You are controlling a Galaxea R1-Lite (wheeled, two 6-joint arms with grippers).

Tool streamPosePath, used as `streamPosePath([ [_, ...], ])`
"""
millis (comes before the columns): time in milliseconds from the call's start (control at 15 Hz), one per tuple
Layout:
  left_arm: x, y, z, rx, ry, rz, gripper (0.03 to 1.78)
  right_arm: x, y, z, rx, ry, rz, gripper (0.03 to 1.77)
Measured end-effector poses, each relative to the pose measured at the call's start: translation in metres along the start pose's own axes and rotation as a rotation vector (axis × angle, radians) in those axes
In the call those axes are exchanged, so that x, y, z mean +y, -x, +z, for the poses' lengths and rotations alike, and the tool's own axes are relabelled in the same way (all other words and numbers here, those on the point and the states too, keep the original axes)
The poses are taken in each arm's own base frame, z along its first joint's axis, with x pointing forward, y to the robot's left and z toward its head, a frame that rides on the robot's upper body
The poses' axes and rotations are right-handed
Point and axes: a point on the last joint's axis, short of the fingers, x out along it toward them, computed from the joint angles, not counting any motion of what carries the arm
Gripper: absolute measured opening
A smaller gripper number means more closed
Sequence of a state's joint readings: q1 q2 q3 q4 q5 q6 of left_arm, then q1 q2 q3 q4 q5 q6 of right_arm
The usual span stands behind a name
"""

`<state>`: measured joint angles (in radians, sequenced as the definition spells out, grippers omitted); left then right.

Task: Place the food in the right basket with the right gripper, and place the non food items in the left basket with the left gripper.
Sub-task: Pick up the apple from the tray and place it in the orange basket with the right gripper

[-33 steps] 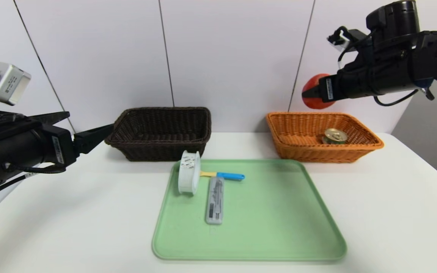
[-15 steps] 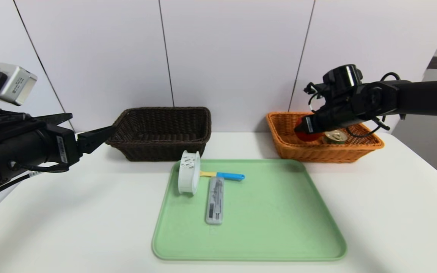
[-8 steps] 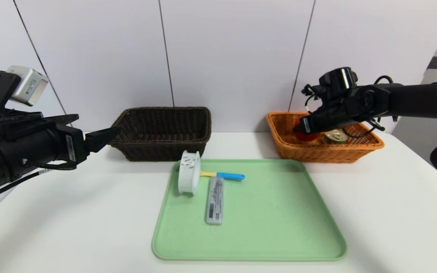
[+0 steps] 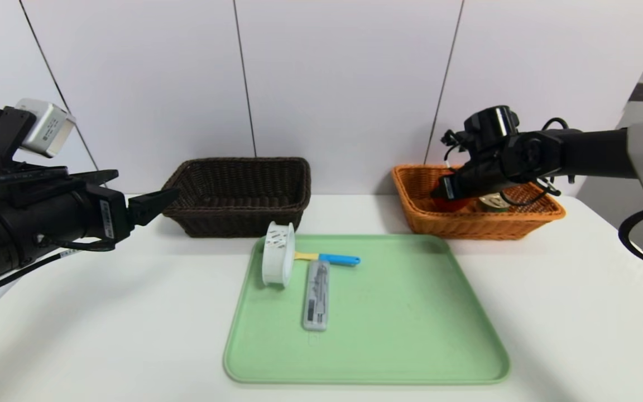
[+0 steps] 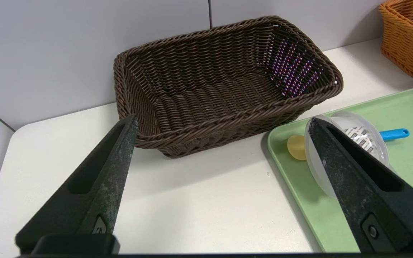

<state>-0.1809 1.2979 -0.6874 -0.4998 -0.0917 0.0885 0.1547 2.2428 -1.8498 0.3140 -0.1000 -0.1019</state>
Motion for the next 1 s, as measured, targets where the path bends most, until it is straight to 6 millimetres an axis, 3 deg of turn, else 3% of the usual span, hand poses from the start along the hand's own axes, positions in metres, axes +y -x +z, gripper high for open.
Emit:
streamPosePath([
  [200, 0.0000, -0.0001, 0.0003, -0.001, -0.001, 0.000, 1.69, 0.0003, -0.0017, -0.0010, 0.005, 0.000, -0.001, 1.19],
  [467, 0.0000, -0.0001, 0.0004, -0.001, 0.000, 0.000, 1.69, 0.0002, -0.0014, -0.0004, 0.002, 0.000, -0.003, 1.42],
  [1000, 0.0000, 0.0007, 0.0009, -0.004, 0.000, 0.000, 1.69, -0.0005, 0.0006, 0.0063, -0.057, -0.003, -0.010, 1.61],
])
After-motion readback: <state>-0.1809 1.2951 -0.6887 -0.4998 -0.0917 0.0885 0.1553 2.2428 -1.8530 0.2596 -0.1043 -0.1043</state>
